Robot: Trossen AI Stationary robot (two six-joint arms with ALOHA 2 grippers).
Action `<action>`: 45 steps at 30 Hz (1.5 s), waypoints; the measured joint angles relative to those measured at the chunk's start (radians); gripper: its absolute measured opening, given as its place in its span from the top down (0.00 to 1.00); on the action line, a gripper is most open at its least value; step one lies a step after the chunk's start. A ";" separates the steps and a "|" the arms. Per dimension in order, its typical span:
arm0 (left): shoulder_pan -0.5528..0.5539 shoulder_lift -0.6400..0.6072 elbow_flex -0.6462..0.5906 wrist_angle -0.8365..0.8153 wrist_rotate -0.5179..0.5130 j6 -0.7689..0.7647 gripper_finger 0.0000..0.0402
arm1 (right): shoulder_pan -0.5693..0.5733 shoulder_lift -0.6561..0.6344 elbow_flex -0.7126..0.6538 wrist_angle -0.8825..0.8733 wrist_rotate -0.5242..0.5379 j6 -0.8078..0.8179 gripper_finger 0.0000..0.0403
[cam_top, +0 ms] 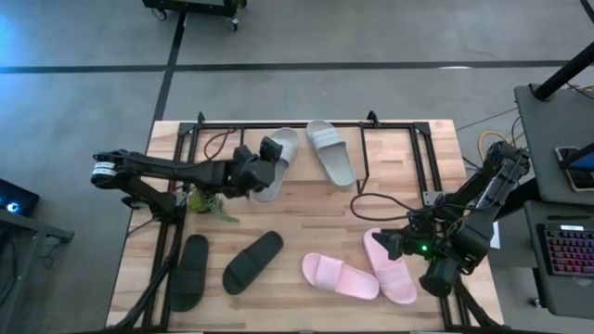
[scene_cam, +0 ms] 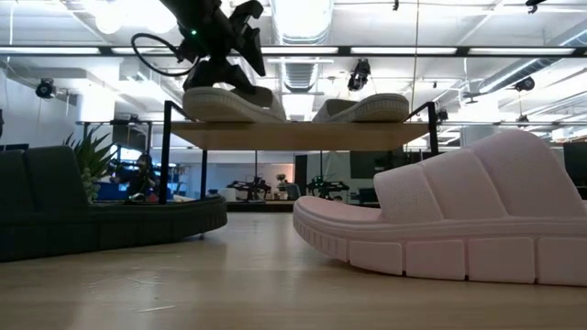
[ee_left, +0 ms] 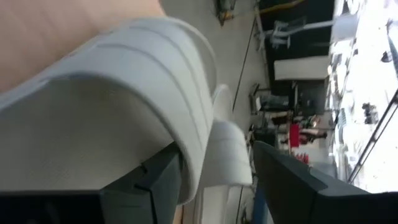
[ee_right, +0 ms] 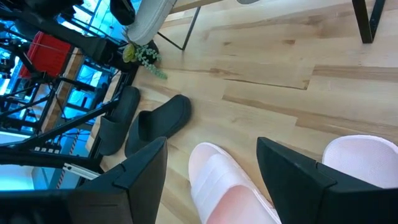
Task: Pick and place slides into the shelf
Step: Put the gray slide on the shelf
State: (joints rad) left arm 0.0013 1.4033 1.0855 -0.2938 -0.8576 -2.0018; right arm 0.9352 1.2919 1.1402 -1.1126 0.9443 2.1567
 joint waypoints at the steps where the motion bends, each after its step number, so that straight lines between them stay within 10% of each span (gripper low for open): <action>1: 0.000 0.000 0.000 -0.003 0.018 0.000 0.55 | 0.000 0.000 0.000 0.000 0.000 0.000 0.41; 24: -0.046 -0.065 -0.002 -0.042 0.071 0.111 0.55 | 0.000 0.000 0.000 -0.003 0.000 -0.006 0.41; 31: -0.056 -0.129 -0.002 0.165 0.083 0.516 0.55 | 0.000 0.000 0.000 -0.009 0.000 -0.014 0.41; 45: -0.267 -0.229 0.001 -0.317 0.305 1.040 0.55 | 0.000 0.000 0.000 -0.014 0.000 -0.048 0.41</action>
State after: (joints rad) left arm -0.2657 1.1748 1.0864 -0.6106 -0.5526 -0.9616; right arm 0.9352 1.2919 1.1404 -1.1271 0.9440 2.1090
